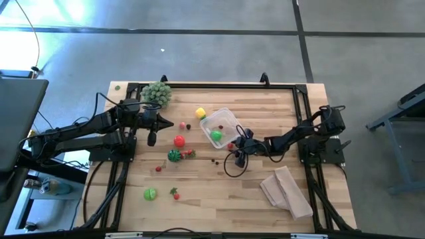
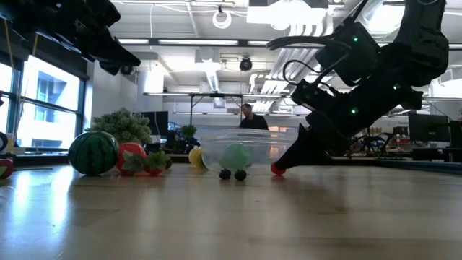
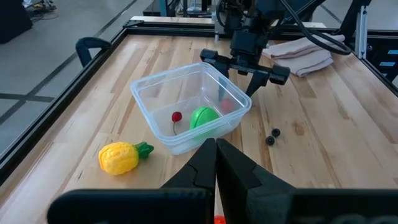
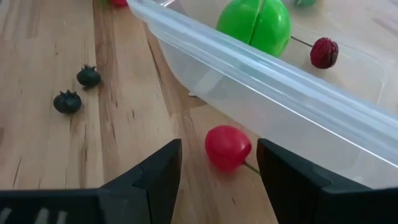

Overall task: Pick and placing Produce into tupperware
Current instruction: Put the red cherry into the transparent bin

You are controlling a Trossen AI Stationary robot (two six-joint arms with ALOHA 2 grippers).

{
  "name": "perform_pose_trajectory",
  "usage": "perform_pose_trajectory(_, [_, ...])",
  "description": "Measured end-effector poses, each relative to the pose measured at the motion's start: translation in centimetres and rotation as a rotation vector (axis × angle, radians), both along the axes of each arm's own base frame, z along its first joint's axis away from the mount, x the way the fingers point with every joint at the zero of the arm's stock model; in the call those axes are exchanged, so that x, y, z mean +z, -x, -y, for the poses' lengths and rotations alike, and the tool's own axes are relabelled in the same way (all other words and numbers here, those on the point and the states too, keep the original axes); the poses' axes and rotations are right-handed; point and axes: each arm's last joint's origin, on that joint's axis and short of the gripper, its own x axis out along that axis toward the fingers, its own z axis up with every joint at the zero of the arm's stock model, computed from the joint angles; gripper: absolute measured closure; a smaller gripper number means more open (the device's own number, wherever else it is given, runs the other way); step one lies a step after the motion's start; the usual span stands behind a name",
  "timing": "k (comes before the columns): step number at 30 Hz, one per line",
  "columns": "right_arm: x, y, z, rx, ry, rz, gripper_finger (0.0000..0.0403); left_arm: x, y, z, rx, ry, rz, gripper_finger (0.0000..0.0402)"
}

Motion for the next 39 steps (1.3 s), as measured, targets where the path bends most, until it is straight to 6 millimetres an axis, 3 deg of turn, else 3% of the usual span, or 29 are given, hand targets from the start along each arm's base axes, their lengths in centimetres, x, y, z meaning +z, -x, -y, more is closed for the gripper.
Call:
perform_pose_trajectory(7, [-0.04, 0.03, 0.00, -0.001, -0.002, -0.005, 0.0208, 0.00, 0.00, 0.00, 0.000, 0.000, 0.000, 0.0401])
perform_pose_trajectory(29, [-0.04, 0.03, -0.03, -0.006, -0.027, 0.000, 0.0287, 0.00, 0.00, 0.00, 0.000, 0.000, 0.000, 0.0401])
perform_pose_trajectory(39, [-0.03, 0.03, -0.16, 0.005, -0.033, 0.000, 0.0296, 0.00, 0.00, 0.00, 0.000, 0.000, 0.000, 0.0401])
